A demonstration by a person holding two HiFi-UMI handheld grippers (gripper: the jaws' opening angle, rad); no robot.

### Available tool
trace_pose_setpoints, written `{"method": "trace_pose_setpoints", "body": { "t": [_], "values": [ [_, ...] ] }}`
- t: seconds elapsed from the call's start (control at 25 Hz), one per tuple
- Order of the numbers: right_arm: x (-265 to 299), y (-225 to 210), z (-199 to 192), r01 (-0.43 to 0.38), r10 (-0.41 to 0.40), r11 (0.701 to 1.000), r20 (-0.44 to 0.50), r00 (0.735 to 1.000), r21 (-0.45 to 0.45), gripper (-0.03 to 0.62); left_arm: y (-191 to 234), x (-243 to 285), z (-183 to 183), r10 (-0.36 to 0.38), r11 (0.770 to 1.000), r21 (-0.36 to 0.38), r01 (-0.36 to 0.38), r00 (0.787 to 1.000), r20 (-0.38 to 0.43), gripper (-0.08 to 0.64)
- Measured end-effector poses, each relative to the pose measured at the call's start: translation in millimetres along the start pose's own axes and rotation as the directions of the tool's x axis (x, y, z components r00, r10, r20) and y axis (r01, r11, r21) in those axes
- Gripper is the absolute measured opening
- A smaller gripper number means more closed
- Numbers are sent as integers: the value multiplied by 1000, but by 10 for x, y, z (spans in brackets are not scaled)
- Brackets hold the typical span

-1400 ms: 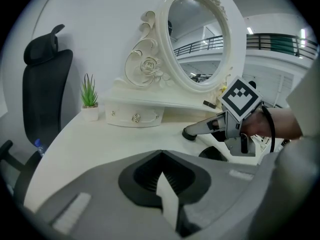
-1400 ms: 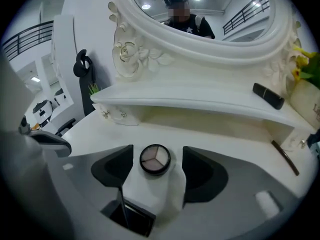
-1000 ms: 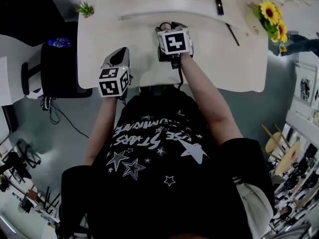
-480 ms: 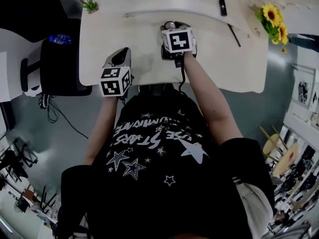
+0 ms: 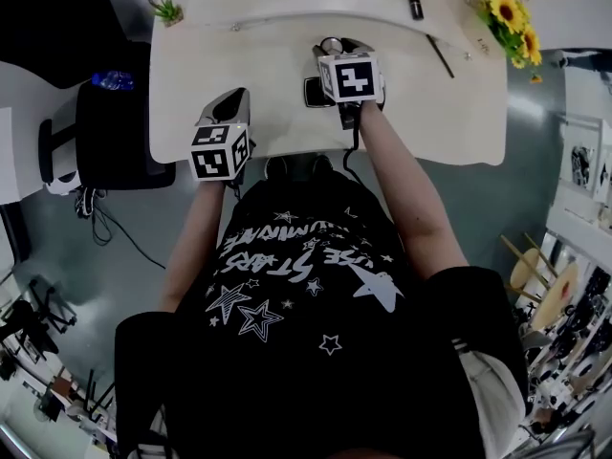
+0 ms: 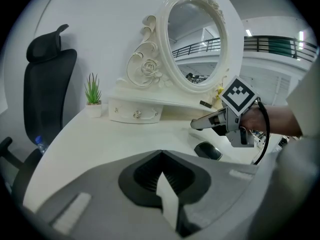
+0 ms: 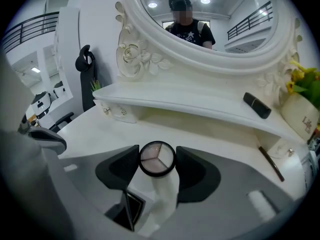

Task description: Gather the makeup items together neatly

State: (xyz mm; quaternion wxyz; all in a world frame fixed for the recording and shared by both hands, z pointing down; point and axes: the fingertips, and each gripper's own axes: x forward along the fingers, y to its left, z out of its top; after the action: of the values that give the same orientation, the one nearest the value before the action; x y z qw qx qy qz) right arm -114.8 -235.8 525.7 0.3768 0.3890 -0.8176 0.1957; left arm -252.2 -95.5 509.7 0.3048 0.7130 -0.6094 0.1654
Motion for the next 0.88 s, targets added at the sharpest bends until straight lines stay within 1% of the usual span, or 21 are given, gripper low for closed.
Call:
{"method": "trace_pose_setpoints", "body": {
  "t": [0.2,0.52,0.88],
  "values": [
    [-212,-161,-117,34,-34,999,5,999,28,259,-117,-4,16,-20,1000,11,20,1000,8,0],
    [-441,-317,-497,71,-70,995,-16,997,68,259,-321,-39,-70,-51,998,24,51,999,3,0],
    [-539,-336,-833,78,-73,993,-50,996,89,261,-453,-90,-174,-60,998,29,60,998,-6,0]
  ]
}}
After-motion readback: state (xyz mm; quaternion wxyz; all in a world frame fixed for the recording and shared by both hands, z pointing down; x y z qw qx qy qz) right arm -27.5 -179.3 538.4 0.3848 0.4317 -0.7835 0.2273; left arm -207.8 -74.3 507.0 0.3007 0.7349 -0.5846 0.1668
